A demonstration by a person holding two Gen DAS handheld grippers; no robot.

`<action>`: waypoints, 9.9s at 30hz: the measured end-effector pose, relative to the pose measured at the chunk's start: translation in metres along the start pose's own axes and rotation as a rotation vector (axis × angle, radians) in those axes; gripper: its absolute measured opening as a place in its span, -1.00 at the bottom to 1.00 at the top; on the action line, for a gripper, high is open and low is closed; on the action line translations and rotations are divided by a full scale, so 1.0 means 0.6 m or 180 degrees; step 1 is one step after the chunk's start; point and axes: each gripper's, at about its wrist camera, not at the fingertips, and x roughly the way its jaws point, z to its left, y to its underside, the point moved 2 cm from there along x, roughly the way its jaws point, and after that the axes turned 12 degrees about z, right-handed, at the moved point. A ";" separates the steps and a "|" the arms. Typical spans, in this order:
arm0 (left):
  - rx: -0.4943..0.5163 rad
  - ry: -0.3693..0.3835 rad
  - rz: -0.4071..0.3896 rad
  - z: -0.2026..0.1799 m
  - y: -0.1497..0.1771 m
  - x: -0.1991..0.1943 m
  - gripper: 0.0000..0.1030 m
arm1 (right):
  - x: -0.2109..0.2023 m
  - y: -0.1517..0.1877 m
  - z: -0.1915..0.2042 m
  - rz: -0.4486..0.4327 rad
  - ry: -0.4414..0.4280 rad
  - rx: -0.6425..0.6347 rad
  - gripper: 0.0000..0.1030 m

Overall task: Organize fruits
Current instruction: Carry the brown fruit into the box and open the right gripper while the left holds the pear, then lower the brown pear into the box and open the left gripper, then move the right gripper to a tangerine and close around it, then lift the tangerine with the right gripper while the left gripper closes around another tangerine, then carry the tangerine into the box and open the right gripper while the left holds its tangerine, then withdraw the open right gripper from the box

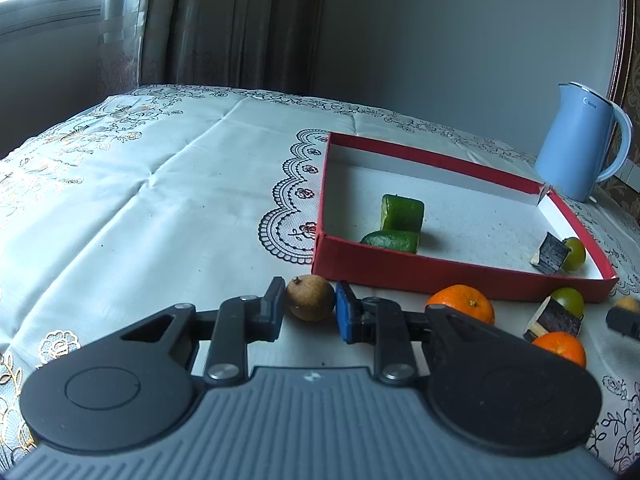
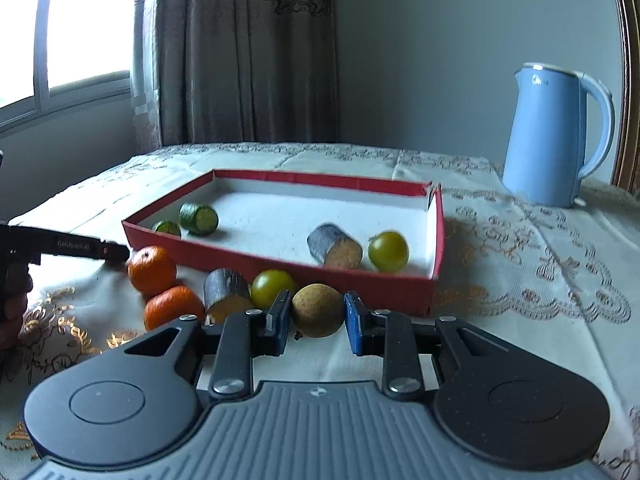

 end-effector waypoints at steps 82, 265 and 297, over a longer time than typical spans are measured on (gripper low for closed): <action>0.0103 0.0051 -0.0212 -0.009 -0.003 -0.055 -0.54 | 0.049 -0.077 -0.072 -0.0277 0.0480 0.0427 0.76; 0.0283 0.0307 0.0030 -0.048 0.013 0.002 -0.21 | 0.157 -0.126 0.048 0.0364 -0.0137 -0.0045 -0.22; 0.0445 0.0132 0.0051 -0.062 0.013 0.004 -0.21 | 0.033 -0.071 -0.029 -0.0348 0.0054 0.0300 0.57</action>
